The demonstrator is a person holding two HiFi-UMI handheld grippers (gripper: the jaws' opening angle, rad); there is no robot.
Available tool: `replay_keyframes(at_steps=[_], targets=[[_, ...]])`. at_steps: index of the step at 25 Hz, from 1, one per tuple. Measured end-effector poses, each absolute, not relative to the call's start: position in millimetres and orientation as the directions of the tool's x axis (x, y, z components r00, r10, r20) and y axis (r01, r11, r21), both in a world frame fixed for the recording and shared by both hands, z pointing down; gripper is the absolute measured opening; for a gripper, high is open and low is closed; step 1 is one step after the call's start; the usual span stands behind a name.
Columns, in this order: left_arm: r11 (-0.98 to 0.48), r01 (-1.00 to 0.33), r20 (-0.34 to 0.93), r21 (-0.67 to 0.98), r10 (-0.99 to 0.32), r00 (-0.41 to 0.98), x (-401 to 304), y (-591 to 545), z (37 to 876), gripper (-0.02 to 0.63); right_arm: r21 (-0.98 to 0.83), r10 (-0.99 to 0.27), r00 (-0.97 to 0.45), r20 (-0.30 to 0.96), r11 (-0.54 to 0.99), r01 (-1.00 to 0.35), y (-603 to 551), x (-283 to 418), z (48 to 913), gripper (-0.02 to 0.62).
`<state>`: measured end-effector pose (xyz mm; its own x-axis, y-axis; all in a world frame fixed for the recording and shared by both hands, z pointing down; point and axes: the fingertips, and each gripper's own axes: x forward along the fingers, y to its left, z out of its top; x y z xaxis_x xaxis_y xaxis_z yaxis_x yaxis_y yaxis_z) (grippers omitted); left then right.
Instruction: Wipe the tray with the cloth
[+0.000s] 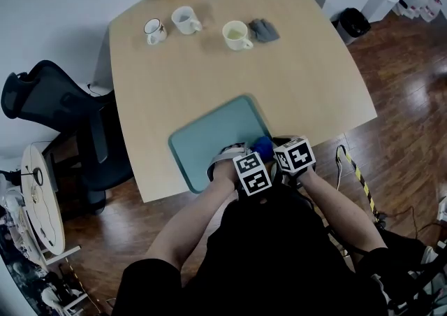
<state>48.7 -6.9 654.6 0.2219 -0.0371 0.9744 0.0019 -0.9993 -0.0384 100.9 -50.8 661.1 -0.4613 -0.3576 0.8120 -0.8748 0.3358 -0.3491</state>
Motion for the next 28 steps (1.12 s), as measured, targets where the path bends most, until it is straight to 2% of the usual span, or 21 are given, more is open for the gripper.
replay_keyframes(at_steps=[3, 8, 13, 16, 21, 25, 28], targets=[[-0.997, 0.015, 0.979, -0.079, -0.075, 0.189, 41, -32, 654, 0.164, -0.339, -0.345, -0.448, 0.825, 0.332, -0.88, -51, 99, 659, 0.024], [-0.955, 0.051, 0.955, -0.291, -0.287, 0.073, 19, -128, 653, 0.163, -0.322, -0.347, -0.419, 0.839, 0.302, -0.897, -43, 98, 658, 0.023], [-0.955, -0.062, 0.955, -0.292, -0.294, 0.041, 16, -185, 649, 0.163, -0.322, -0.353, -0.418, 0.837, 0.3, -0.898, -43, 98, 658, 0.023], [-0.955, -0.072, 0.955, -0.288, -0.292, 0.05, 18, -182, 647, 0.158, -0.343, -0.351, -0.432, 0.831, 0.289, -0.894, -44, 99, 656, 0.023], [-0.985, 0.012, 0.982, -0.171, -0.169, 0.08, 25, -115, 648, 0.152, -0.353, -0.339, -0.44, 0.831, 0.29, -0.89, -40, 103, 661, 0.023], [-1.0, 0.012, 0.991, -0.021, -0.019, 0.136, 30, -34, 650, 0.153, -0.346, -0.336, -0.435, 0.835, 0.295, -0.891, -39, 105, 665, 0.023], [-0.999, 0.004, 0.986, 0.035, 0.035, 0.164, 25, 12, 651, 0.153, -0.351, -0.325, -0.438, 0.838, 0.294, -0.889, -37, 104, 667, 0.023]])
